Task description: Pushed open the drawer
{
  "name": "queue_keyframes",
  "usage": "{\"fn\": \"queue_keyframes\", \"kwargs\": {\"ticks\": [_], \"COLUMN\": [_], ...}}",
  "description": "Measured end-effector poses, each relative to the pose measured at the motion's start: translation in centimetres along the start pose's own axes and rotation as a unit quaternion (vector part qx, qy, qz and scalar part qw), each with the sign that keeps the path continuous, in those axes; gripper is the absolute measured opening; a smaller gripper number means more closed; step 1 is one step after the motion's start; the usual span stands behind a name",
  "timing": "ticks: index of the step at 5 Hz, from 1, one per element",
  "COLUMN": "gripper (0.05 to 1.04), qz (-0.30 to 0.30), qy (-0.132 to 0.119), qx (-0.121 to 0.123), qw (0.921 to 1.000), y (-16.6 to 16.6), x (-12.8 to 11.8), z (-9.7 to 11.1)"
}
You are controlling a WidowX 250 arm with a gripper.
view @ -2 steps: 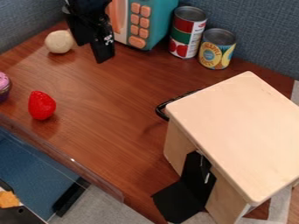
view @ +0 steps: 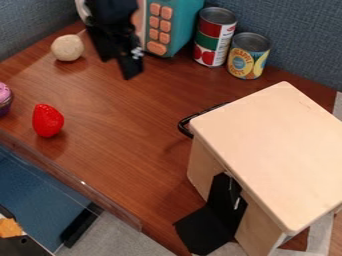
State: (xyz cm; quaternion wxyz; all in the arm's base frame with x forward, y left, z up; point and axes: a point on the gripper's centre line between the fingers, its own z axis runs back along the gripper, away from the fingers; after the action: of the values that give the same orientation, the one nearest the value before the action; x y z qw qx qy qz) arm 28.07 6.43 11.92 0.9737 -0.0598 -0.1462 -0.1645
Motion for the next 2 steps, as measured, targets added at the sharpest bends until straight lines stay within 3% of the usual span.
{"fn": "queue_keyframes", "kwargs": {"ticks": [1,2], "gripper": [1.000,1.000], "qz": [-0.001,-0.003], "qy": [-0.014,-0.011], "qx": [-0.009,-0.026], "qw": [0.9999,0.9996], "y": [-1.1,-2.2], "x": [1.0,1.8], "z": [-0.5,-1.9]}}
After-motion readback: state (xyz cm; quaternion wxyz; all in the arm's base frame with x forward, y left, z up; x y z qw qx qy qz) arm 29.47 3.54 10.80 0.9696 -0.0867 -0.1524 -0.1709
